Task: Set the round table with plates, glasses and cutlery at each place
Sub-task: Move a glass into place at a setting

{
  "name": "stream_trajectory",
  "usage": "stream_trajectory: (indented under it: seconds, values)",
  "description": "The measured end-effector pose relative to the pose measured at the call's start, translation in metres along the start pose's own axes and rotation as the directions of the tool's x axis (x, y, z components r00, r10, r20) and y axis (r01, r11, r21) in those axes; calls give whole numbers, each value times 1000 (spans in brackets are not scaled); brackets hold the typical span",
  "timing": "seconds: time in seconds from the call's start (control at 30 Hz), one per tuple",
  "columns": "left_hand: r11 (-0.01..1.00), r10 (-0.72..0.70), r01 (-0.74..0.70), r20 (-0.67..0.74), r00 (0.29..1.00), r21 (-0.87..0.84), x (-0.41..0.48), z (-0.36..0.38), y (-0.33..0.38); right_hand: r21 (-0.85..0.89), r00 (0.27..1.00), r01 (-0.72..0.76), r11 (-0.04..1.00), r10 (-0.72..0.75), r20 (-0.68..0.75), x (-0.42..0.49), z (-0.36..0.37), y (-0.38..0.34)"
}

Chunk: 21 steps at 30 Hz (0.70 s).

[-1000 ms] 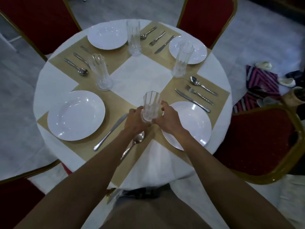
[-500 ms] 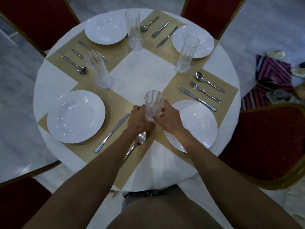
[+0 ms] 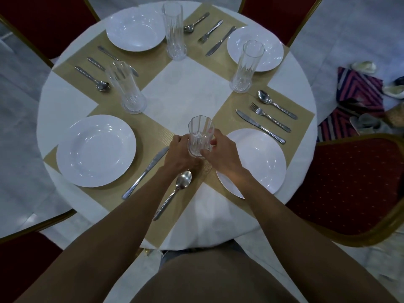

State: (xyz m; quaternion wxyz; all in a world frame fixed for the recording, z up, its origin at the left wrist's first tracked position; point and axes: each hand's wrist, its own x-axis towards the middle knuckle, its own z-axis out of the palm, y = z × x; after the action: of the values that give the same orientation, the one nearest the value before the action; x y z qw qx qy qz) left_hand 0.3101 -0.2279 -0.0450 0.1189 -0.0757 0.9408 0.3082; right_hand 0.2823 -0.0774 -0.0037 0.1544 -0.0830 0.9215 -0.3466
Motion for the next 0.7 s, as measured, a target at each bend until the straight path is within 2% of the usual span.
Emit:
stream_trajectory:
  seconds: [0.3,0.53,0.7]
  values:
    - [1000,-1,0,13,1000,30,-1,-1,1,-2,1000,-22,1000,22,-15,-2,2,-2]
    - [990,-34,23,-75,997,-140,-17,-8,8,27,994,-110,994,110,5,-9,1,5]
    - [984,-37,14,-126,991,-175,-28,-11,13,65,997,-71,995,71,-3,-13,2,-2]
